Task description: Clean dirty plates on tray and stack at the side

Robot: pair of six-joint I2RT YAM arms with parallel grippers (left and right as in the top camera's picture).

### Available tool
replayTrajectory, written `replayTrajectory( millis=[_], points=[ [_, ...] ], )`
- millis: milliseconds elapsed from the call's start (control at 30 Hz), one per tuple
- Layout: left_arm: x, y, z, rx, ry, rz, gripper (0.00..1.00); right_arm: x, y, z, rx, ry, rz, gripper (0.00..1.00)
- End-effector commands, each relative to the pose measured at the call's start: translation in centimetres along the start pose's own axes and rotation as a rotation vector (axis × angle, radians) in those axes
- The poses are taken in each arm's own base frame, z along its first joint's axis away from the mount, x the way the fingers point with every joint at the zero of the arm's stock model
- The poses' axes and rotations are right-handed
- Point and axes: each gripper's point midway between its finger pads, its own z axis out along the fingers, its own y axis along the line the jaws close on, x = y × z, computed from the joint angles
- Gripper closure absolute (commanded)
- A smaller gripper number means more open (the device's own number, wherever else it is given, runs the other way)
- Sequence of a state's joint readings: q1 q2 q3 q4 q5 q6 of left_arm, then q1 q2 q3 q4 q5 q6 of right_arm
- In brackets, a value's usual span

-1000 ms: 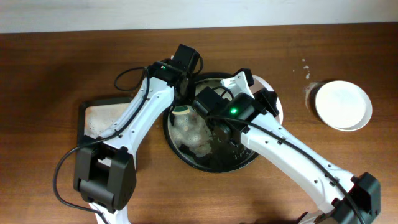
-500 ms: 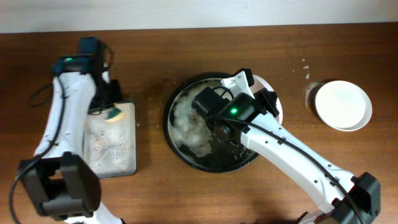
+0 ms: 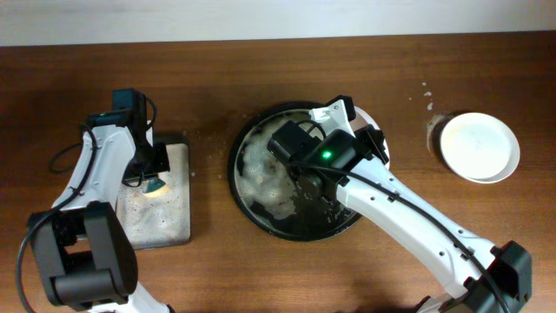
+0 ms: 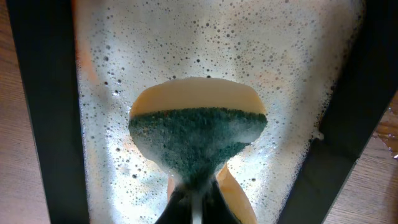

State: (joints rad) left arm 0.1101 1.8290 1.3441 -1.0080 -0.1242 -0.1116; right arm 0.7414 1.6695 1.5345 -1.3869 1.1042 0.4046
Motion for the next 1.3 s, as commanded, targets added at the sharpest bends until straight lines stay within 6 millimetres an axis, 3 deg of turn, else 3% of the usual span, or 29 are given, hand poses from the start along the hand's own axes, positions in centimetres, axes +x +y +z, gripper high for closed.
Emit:
replayTrajectory(
  millis=[0,67,100,133,267,367,433,533,667,700,767,833,933,1000,1067,1133,1200,1267],
  points=[
    [-0.7,0.6,0.2,-0.021,-0.033,0.039,0.99,-0.5,-1.1,-0.7,-0.004,-0.025,0.065,0.96],
    [-0.9,0.5,0.7,-0.020,-0.049,0.059,0.91,-0.5,-1.1,-0.7,-0.004,-0.025,0.065,0.96],
    [-0.8,0.5,0.6,-0.021,-0.047,0.089,0.59,-0.4,-1.1,-0.7,-0.003,-0.023,0.060,0.96],
    [-0.7,0.5,0.6,-0.021,-0.043,0.092,0.01,-0.4,-1.1,-0.7,-0.003,-0.023,0.060,0.96],
    [-0.8,-0.2,-2.6,0.040,-0.020,0.095,0.01,-0.4,-1.0,-0.7,-0.011,-0.021,0.075,0.96],
    [-2.6,-2.4,-7.6,0.196,-0.113,0.094,0.01,-0.4,-1.0,-0.5,-0.040,-0.002,0.112,0.96],
    [-3.2,-4.3,-9.8,0.319,-0.178,0.103,0.01,-0.1,-0.4,0.4,-0.121,0.054,0.162,0.96],
    [-3.2,-6.6,-10.6,0.425,-0.189,0.133,0.01,1.3,0.1,2.4,-0.239,0.175,0.241,0.96],
    [-2.8,-9.0,-11.2,0.467,-0.193,0.188,0.01,2.1,-2.7,4.1,-0.385,0.281,0.453,0.96],
    [-2.6,-10.3,-11.4,0.473,-0.198,0.223,0.01,3.0,-4.6,5.8,-0.447,0.331,0.554,0.96],
    [-2.2,-11.8,-11.7,0.481,-0.204,0.265,0.01,4.3,-5.8,8.0,-0.536,0.394,0.650,0.96],
    [-1.9,-13.8,-12.1,0.493,-0.221,0.318,0.01,6.7,-7.5,11.5,-0.603,0.478,0.789,0.96],
    [-1.7,-15.2,-12.3,0.479,-0.240,0.361,0.01,9.4,-10.1,16.1,-0.627,0.514,0.958,0.96],
    [-1.5,-15.7,-12.4,0.473,-0.242,0.377,0.01,12.6,-11.2,19.8,-0.611,0.586,1.077,0.96],
    [-1.4,-15.9,-12.4,0.474,-0.242,0.381,0.01,15.7,-11.0,22.7,-0.586,0.671,1.119,0.96],
    [-1.4,-15.9,-12.4,0.474,-0.243,0.381,0.01,18.9,-9.5,26.3,-0.583,0.766,1.146,0.96],
    [-1.4,-15.9,-12.4,0.474,-0.242,0.381,0.01,20.3,-7.9,29.2,-0.629,0.789,1.181,0.96],
    [-1.4,-15.9,-12.4,0.474,-0.241,0.381,0.01,21.1,-7.3,30.8,-0.636,0.784,1.191,0.96]
  ],
)
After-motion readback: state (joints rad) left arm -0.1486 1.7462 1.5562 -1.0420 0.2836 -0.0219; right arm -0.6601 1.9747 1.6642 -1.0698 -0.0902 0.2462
